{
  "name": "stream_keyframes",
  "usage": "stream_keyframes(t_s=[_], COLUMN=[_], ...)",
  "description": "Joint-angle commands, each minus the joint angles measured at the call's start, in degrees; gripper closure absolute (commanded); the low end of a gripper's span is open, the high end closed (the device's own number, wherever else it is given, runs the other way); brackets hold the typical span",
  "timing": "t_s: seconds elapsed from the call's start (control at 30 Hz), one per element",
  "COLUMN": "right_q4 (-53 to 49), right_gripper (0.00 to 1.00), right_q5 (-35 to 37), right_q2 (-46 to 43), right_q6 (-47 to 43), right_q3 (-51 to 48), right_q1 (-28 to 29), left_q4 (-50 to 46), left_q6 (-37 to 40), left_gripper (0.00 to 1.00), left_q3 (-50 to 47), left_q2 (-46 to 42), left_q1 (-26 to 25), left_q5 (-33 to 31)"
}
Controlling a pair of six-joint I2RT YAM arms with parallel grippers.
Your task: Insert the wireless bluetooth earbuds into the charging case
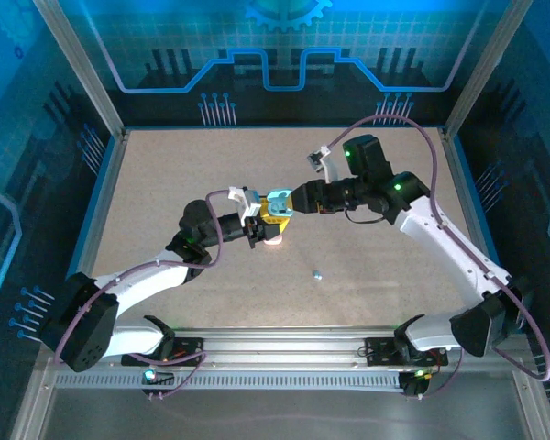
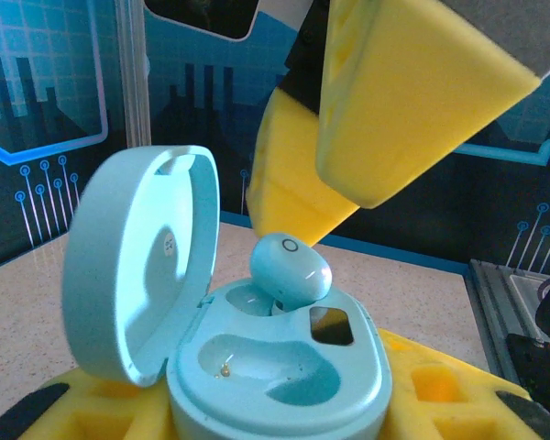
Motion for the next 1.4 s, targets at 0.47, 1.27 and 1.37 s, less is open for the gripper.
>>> stream_keyframes(t_s=[0.47,1.27,1.37], right_q4=[1.9,0.3,-0.9], right_gripper=[0.74,0.65,0.63], right_q5=[-2.2,-0.7,2.8], right_q2=[2.2,0.4,-4.0], right_q6=[0.2,-2.5,-2.8], right_q3=[1.8,3.1,1.6], right_q1=[1.0,1.4,0.3], left_q4=[0.0,0.2,-0.4], left_q6=[1.5,2.0,2.4], left_gripper=[0.71,0.71,0.71], left_q3=[1.1,0.8,0.6], left_q2=[-2.2,-2.0,-2.6], left_q1=[-0.4,-0.7,-0.7], left_q5=[0.7,-0.5,-1.8])
